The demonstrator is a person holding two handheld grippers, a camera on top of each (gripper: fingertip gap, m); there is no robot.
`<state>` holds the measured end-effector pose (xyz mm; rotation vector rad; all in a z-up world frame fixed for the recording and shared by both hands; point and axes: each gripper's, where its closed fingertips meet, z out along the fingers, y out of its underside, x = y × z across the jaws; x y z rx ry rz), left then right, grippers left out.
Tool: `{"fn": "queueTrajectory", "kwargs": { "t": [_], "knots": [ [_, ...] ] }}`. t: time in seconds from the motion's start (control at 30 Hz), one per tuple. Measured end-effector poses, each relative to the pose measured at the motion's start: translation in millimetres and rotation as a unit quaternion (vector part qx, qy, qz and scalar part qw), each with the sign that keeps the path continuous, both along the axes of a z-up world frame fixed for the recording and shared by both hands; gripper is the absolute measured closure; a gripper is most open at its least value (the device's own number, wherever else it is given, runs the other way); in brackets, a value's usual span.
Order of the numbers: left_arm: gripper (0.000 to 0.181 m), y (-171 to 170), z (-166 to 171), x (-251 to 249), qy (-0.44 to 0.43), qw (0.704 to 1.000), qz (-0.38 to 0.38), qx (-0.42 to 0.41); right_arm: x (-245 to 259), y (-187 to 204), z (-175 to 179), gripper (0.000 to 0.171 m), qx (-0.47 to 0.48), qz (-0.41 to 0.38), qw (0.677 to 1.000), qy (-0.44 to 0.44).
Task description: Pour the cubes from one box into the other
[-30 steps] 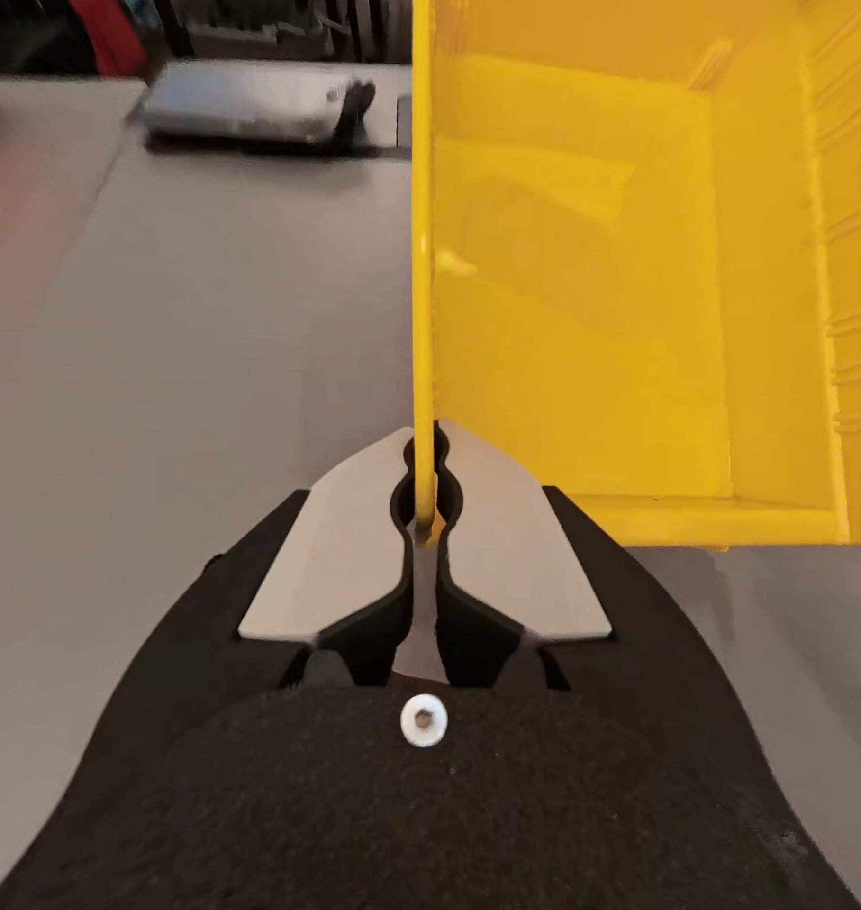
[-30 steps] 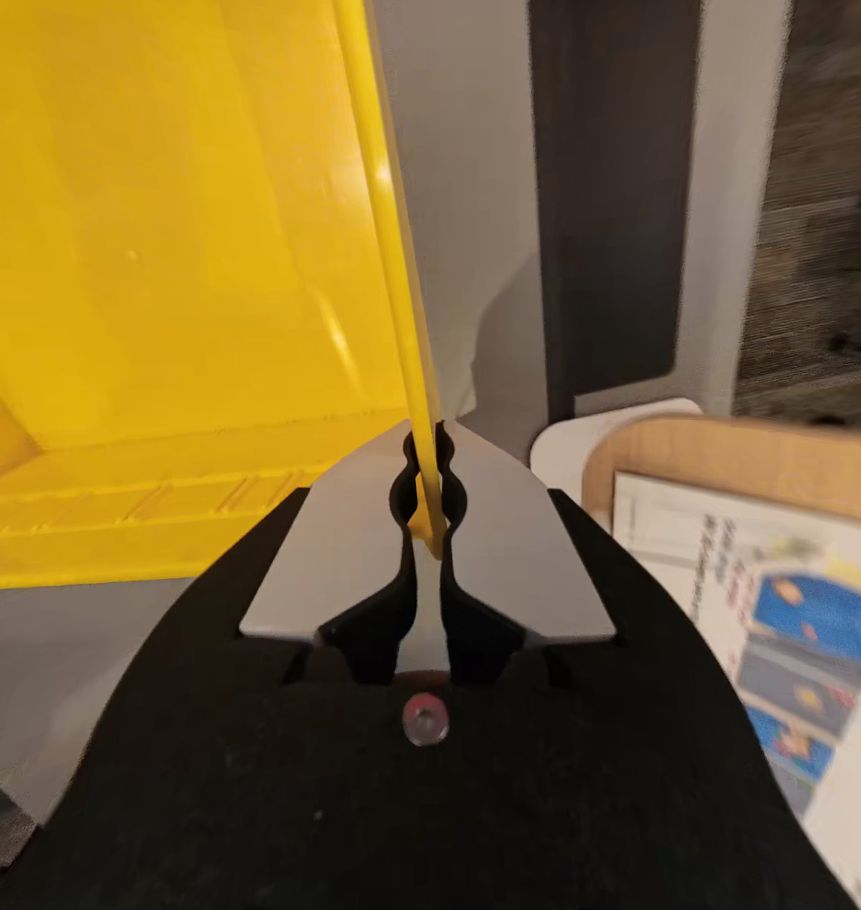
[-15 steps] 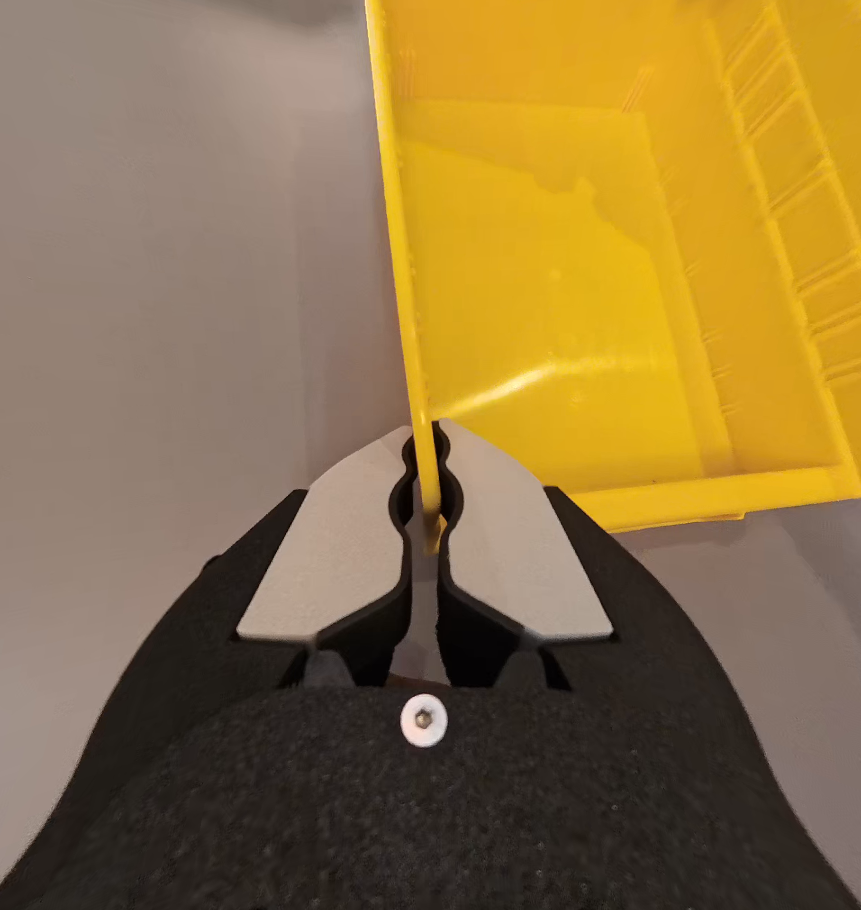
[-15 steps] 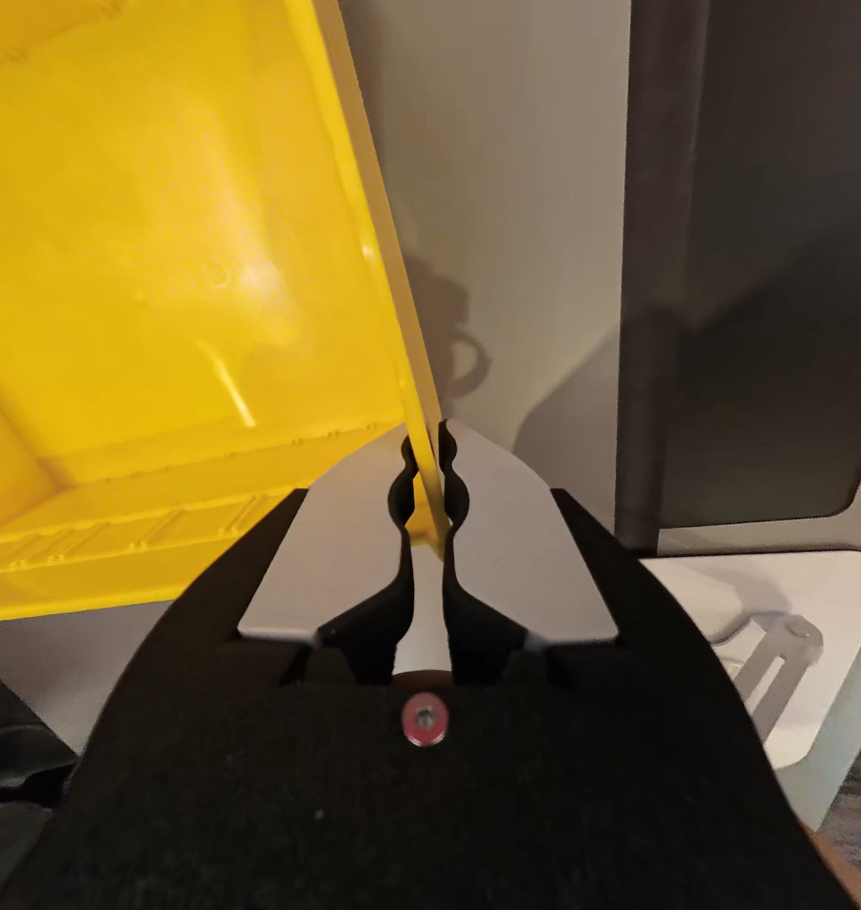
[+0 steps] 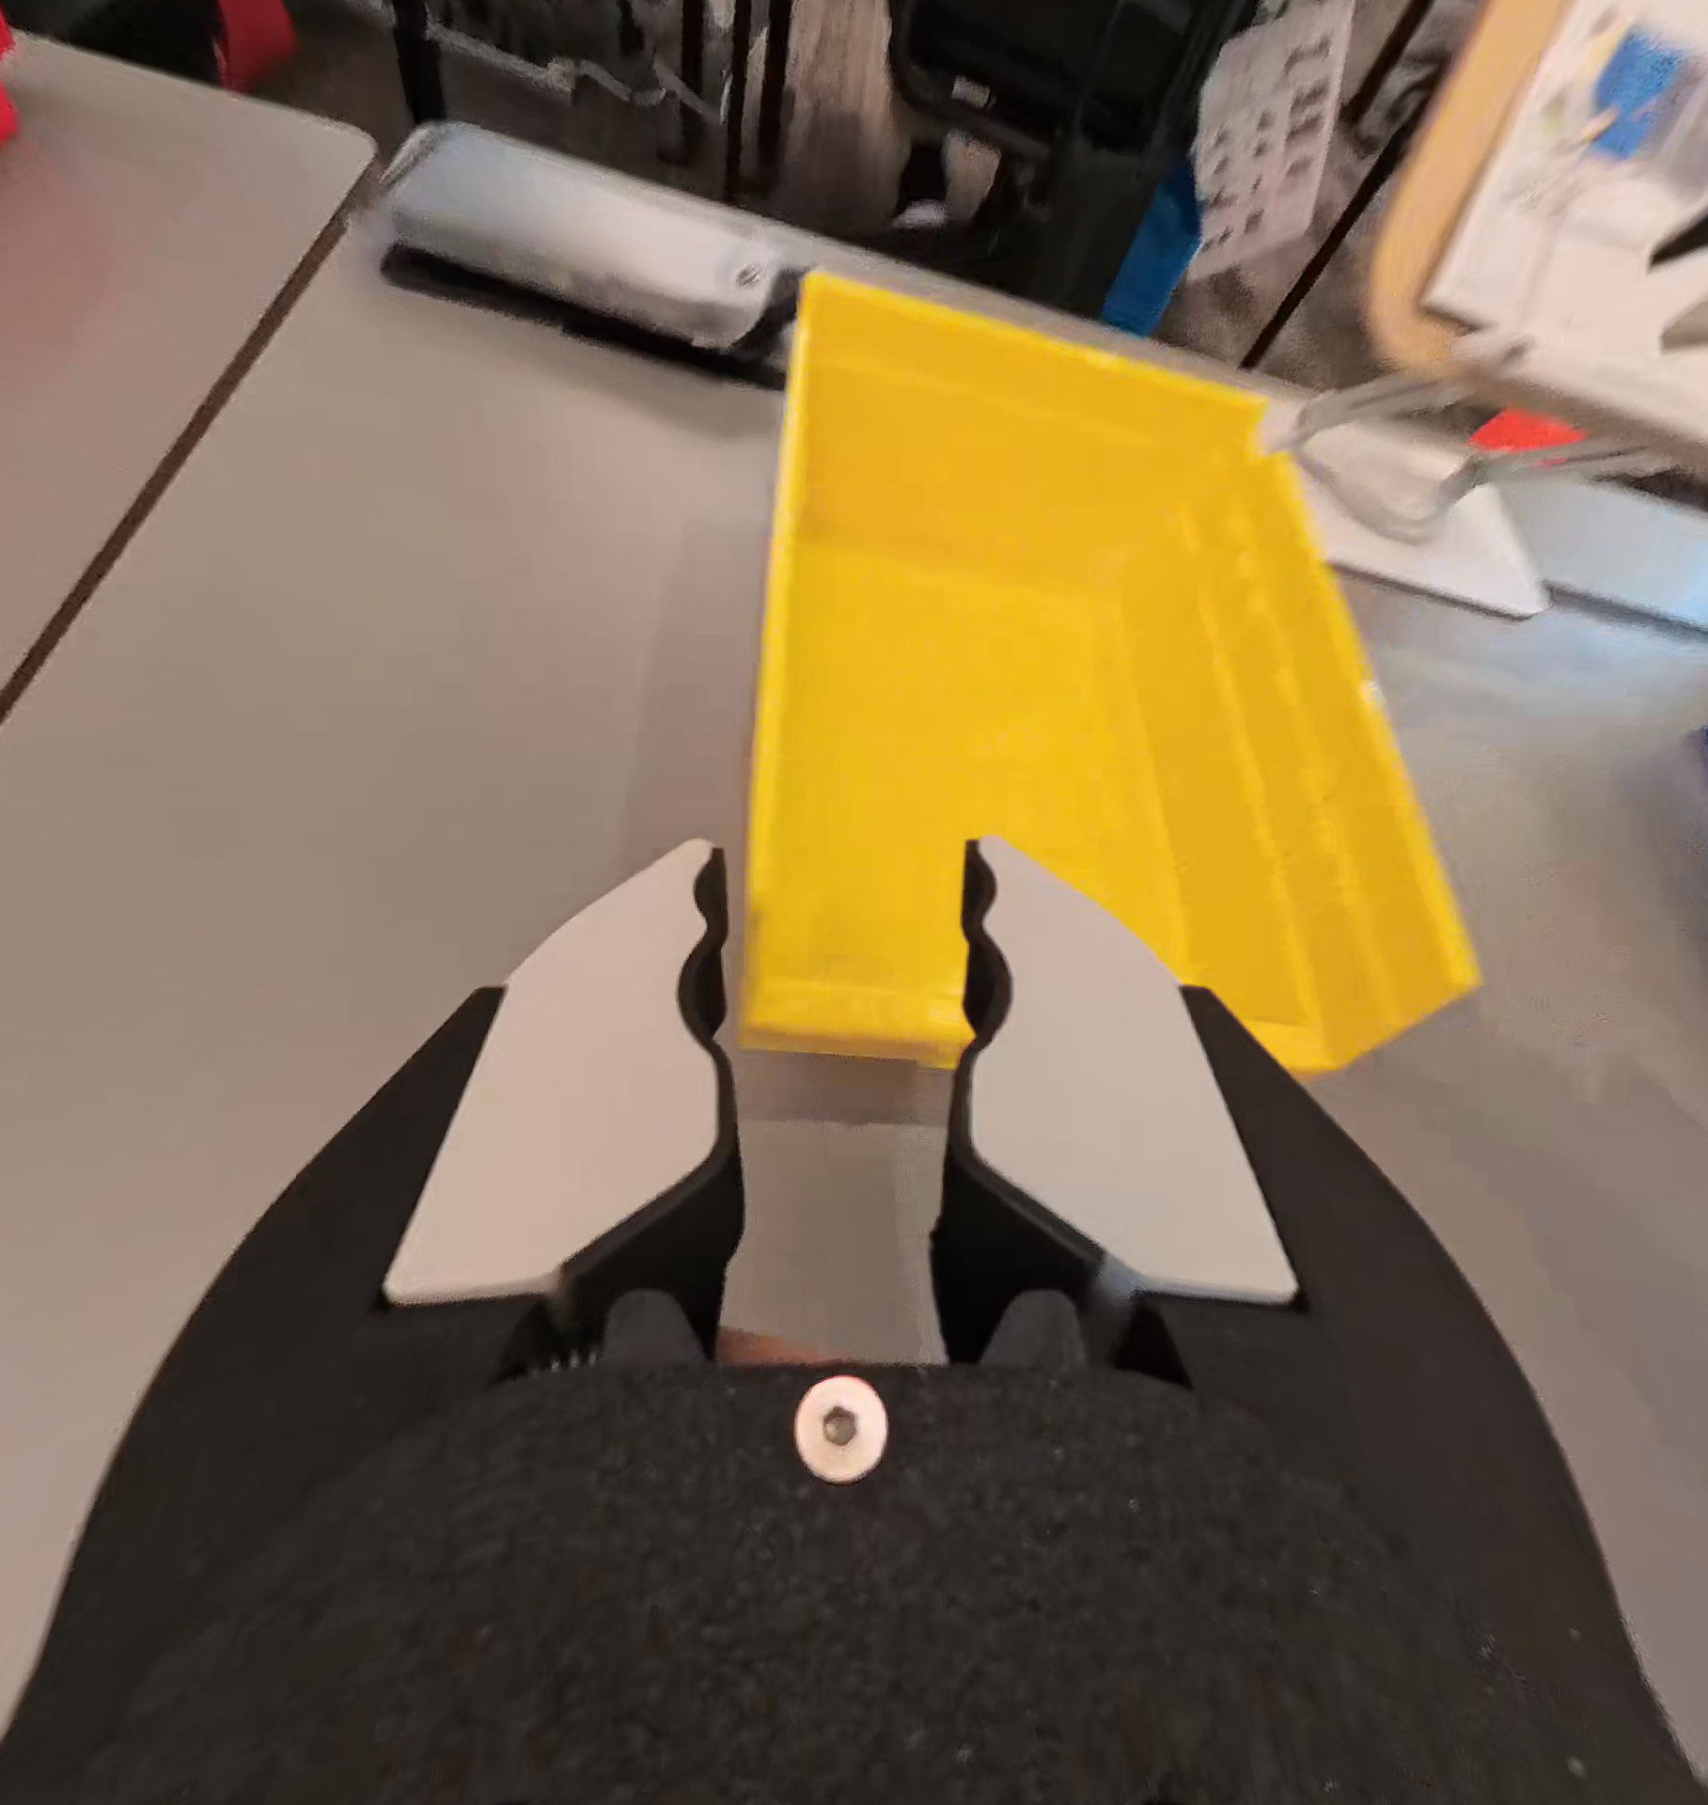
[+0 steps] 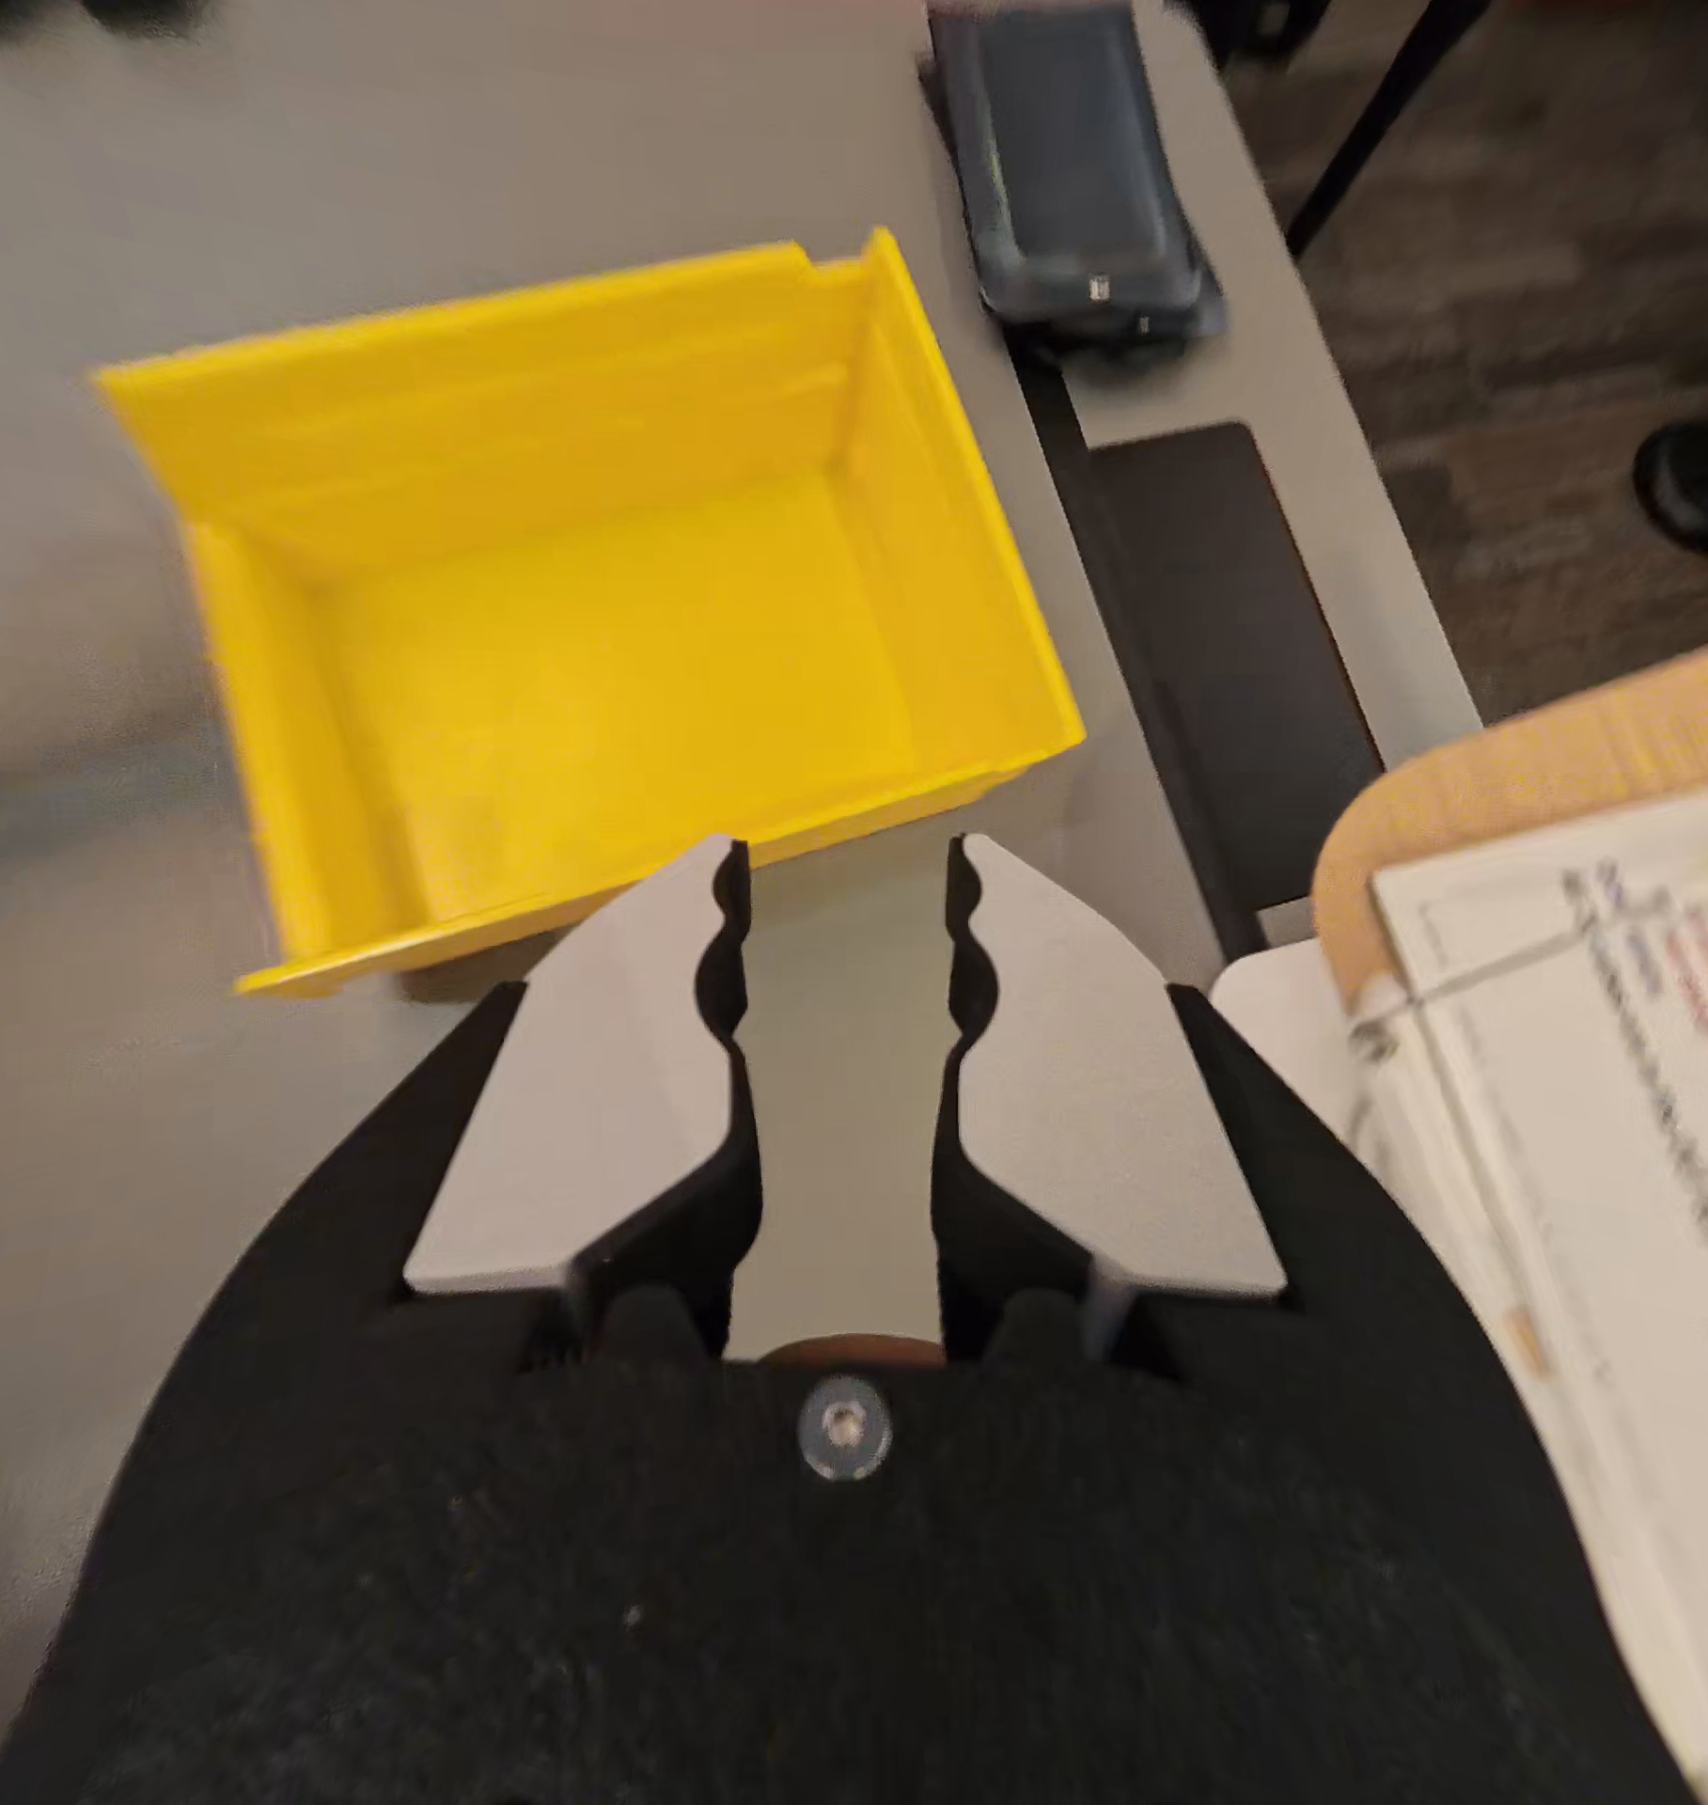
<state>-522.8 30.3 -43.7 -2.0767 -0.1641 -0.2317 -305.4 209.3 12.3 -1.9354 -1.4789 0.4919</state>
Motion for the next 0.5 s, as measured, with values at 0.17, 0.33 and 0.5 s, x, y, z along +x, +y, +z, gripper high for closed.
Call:
{"fn": "queueTrajectory", "kwargs": {
  "t": [0.17, 0.33, 0.5],
  "knots": [
    [0.124, -45.3, 23.8, 78.9, -0.032, 0.995, -0.047, 0.081, 111.0, -87.5, 44.2, 0.134, 0.117, -0.091, 0.973, 0.176],
    [0.123, -92.6, -4.2, 130.3, -0.023, 0.994, -0.061, 0.089, 250.6, -166.4, 1.3, 0.138, 0.141, -0.219, 0.936, 0.238],
    [0.122, -112.2, -44.8, 128.7, 0.016, 0.994, -0.033, 0.102, 388.4, -219.9, -85.4, 0.126, 0.133, -0.381, 0.894, 0.197]
  ]
}}
